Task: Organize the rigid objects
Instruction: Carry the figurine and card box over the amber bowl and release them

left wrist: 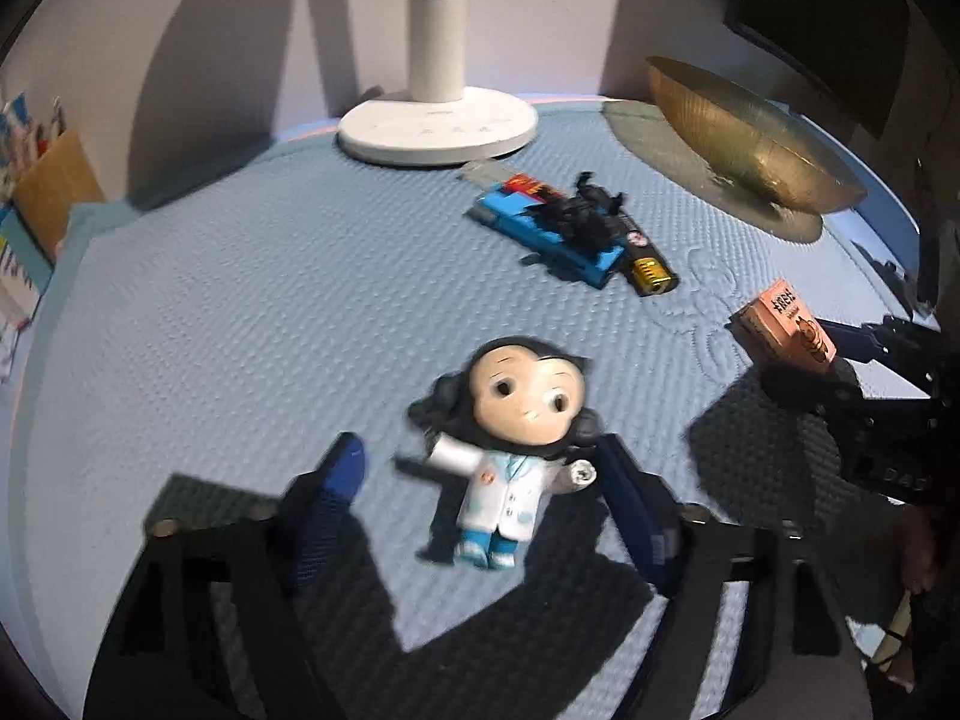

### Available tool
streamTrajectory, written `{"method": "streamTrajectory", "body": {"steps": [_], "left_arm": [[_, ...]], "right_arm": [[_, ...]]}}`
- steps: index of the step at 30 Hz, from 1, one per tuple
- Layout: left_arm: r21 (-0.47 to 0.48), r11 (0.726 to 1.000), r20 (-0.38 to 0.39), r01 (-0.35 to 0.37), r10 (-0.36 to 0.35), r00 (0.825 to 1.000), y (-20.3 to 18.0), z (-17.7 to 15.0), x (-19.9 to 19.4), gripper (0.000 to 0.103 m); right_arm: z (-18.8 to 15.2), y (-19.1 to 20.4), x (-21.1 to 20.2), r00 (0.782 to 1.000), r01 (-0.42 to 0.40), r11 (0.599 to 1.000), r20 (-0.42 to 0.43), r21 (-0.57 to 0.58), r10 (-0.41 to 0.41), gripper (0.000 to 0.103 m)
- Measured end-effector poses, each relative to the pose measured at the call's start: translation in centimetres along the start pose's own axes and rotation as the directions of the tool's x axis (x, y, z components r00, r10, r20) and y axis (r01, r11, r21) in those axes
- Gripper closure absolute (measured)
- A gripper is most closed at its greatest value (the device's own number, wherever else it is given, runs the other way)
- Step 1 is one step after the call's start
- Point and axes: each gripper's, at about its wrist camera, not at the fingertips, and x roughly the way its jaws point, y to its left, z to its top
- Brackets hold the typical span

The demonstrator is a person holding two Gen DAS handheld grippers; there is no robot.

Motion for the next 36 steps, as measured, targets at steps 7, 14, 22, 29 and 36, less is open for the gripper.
{"method": "streamTrajectory", "body": {"steps": [7, 14, 22, 29, 36], "left_arm": [[-0.029, 0.999, 0.036, 0.029, -0.028, 0.999, -1.6, 0.6, -1.6, 0.061], [0.03, 0.994, 0.187, 0.104, -0.108, 0.977, -6.1, 8.4, -5.5, 0.061], [0.031, 0.981, 0.212, 0.193, -0.195, 0.958, -12.4, 20.0, -1.2, 0.061], [0.035, 0.979, 0.089, 0.2, -0.202, 0.975, -16.4, 21.2, 5.3, 0.061], [-0.005, 0.961, 0.037, 0.277, -0.276, 0.96, -16.7, 21.5, 6.6, 0.046]], "right_arm": [[-0.5, 0.0, -2.0, 0.991, -0.133, 0.991, 0.023, 0.008, 0.133, 0.064], [4.2, -7.7, -9.7, 0.972, -0.013, 0.991, 0.233, 0.136, -0.019, 0.064], [9.2, -19.5, -11.1, 0.942, 0.189, 0.885, 0.176, 0.426, -0.286, 0.063], [9.4, -22.9, -6.7, 0.927, 0.335, 0.83, 0.002, 0.446, -0.375, 0.063], [8.5, -24.6, -5.6, 0.925, 0.357, 0.815, -0.048, 0.456, -0.378, 0.049]]}}
